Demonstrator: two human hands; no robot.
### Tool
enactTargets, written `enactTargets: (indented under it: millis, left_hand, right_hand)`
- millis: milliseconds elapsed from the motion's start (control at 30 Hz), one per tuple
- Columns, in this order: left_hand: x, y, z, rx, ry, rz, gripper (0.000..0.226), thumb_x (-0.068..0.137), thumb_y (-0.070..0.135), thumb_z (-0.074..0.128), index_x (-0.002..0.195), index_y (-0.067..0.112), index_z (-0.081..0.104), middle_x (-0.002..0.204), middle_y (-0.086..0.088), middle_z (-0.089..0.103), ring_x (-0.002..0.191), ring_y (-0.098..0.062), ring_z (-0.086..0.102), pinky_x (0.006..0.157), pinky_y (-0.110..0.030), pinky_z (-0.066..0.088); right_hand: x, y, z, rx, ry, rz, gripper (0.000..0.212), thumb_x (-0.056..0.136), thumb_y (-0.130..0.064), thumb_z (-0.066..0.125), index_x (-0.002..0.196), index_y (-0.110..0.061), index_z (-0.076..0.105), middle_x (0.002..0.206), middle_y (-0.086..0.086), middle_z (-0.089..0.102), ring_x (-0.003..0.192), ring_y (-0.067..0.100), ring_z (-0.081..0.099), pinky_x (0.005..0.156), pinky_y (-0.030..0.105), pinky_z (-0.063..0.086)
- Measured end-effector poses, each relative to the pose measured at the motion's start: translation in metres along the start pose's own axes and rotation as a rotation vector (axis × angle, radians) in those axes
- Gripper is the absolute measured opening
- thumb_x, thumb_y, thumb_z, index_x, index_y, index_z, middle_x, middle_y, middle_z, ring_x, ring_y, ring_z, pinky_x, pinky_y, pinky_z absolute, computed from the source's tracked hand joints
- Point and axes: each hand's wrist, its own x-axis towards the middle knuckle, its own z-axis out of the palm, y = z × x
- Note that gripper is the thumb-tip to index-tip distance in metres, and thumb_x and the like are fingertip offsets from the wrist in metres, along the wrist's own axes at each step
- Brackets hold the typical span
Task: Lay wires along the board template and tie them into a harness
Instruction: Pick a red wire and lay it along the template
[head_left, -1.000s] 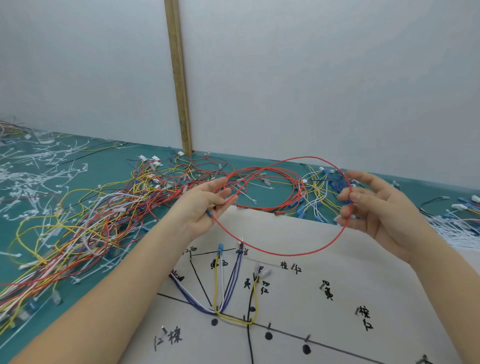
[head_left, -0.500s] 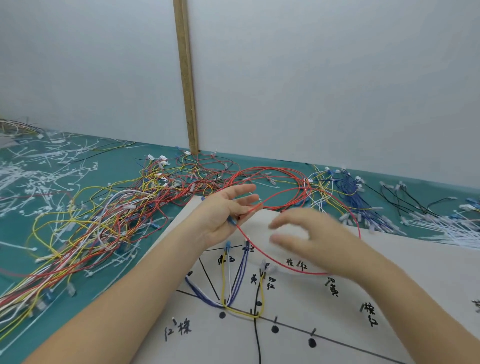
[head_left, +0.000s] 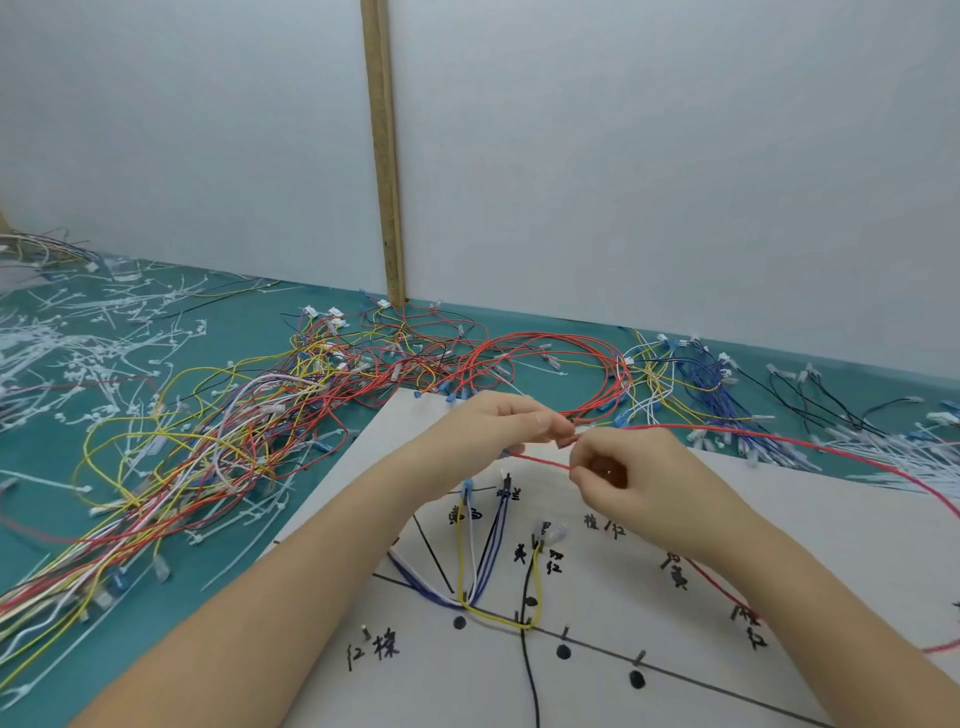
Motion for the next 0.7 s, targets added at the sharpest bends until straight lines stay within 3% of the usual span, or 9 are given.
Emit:
enactTargets:
  millis: [67,133,233,333,467,600,700]
  left_hand:
    - [-0.002,0.003,-0.002,0.080,0.005,-0.023,0.028,0.097,0.025,0.040,0.091,0.020,0.067,0.093,0.009,0.068,0.092,-0.005,0.063,0.093,-0.030,0.045]
    - [-0.006,0.010,-0.008,0.142,0.002,-0.018,0.027,0.095,0.032,0.044,0.086,0.022,0.067,0.079,0.011,0.069,0.073,-0.006,0.063,0.072,-0.023,0.050]
    - [-0.014,0.020,-0.021,0.350,-0.044,0.026,0.018,0.091,0.023,0.054,0.080,0.027,0.068,0.062,0.015,0.064,0.053,-0.001,0.055,0.052,-0.014,0.045]
    - [-0.026,0.025,-0.038,0.434,-0.043,0.020,0.020,0.089,0.012,0.056,0.081,0.028,0.065,0.060,0.015,0.065,0.049,0.000,0.053,0.048,-0.013,0.042]
    - [-0.058,0.018,-0.061,0.385,-0.015,-0.020,0.021,0.085,0.004,0.060,0.074,0.022,0.064,0.062,0.006,0.069,0.049,-0.002,0.056,0.046,-0.013,0.043]
    - [-0.093,-0.004,-0.083,0.465,0.090,-0.084,0.023,0.083,0.012,0.065,0.074,0.033,0.068,0.063,0.003,0.070,0.055,-0.004,0.060,0.056,-0.014,0.047]
    - [-0.112,-0.020,-0.089,0.528,0.134,-0.087,0.032,0.081,0.009,0.067,0.078,0.041,0.068,0.070,0.010,0.068,0.061,0.000,0.059,0.061,-0.014,0.047]
  right_hand:
    - [0.002,0.001,-0.004,0.090,-0.027,0.081,0.021,0.084,-0.016,0.057,0.065,-0.025,0.056,0.046,-0.016,0.049,0.048,0.003,0.045,0.047,0.013,0.034]
    - [0.002,0.000,-0.007,0.206,-0.114,0.174,0.018,0.087,-0.019,0.056,0.070,-0.023,0.059,0.045,-0.014,0.049,0.041,0.003,0.042,0.042,0.013,0.038]
    - [0.001,-0.005,-0.009,0.401,-0.212,0.265,0.017,0.089,-0.018,0.055,0.073,-0.022,0.061,0.043,-0.010,0.048,0.042,0.009,0.046,0.041,0.023,0.044]
    - [0.000,-0.017,-0.013,0.461,-0.237,0.228,0.011,0.088,-0.021,0.057,0.079,-0.021,0.063,0.044,-0.010,0.046,0.038,0.006,0.043,0.038,0.022,0.041]
    - [-0.001,-0.040,-0.013,0.381,-0.172,0.087,0.010,0.086,-0.020,0.061,0.078,-0.025,0.063,0.048,-0.013,0.051,0.040,0.000,0.043,0.039,0.007,0.033]
    - [-0.005,-0.065,0.001,0.276,-0.248,0.014,0.010,0.082,-0.028,0.061,0.074,-0.034,0.062,0.060,-0.019,0.058,0.052,-0.001,0.050,0.050,0.009,0.037]
    - [-0.009,-0.077,0.017,0.173,-0.286,-0.027,0.009,0.085,-0.031,0.057,0.079,-0.036,0.062,0.063,-0.016,0.058,0.061,-0.008,0.050,0.057,0.012,0.039]
